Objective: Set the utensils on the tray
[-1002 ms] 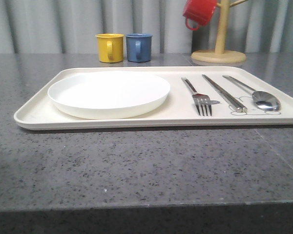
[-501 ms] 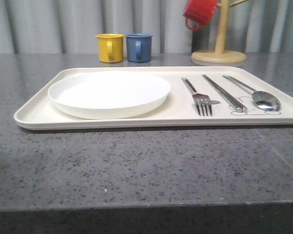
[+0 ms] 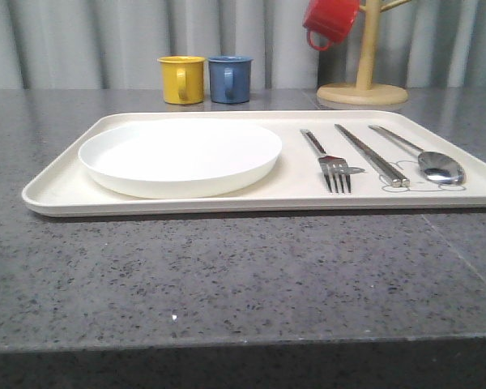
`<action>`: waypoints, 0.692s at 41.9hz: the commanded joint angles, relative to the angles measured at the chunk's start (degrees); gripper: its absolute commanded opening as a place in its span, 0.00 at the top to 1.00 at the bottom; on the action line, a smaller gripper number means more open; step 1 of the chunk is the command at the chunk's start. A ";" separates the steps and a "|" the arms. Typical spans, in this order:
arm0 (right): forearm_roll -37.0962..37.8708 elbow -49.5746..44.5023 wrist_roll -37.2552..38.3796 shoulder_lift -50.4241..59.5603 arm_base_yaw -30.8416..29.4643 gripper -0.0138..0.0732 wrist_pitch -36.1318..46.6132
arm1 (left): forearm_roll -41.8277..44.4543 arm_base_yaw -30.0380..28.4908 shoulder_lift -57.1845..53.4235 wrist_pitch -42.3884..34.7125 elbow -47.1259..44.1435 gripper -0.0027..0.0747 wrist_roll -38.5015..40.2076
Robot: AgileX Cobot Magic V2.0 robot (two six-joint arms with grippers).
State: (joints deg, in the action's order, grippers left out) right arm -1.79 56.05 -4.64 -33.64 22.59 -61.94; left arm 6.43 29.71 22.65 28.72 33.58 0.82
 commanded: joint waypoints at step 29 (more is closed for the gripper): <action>-0.04 1.06 -0.46 -0.15 0.06 0.92 3.75 | -6.43 -23.86 -24.21 -32.49 -34.49 0.99 -0.07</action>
State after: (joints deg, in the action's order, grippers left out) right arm -1.79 56.05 -4.64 -33.64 22.59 -61.94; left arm 0.59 6.51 -0.27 0.94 -0.17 0.82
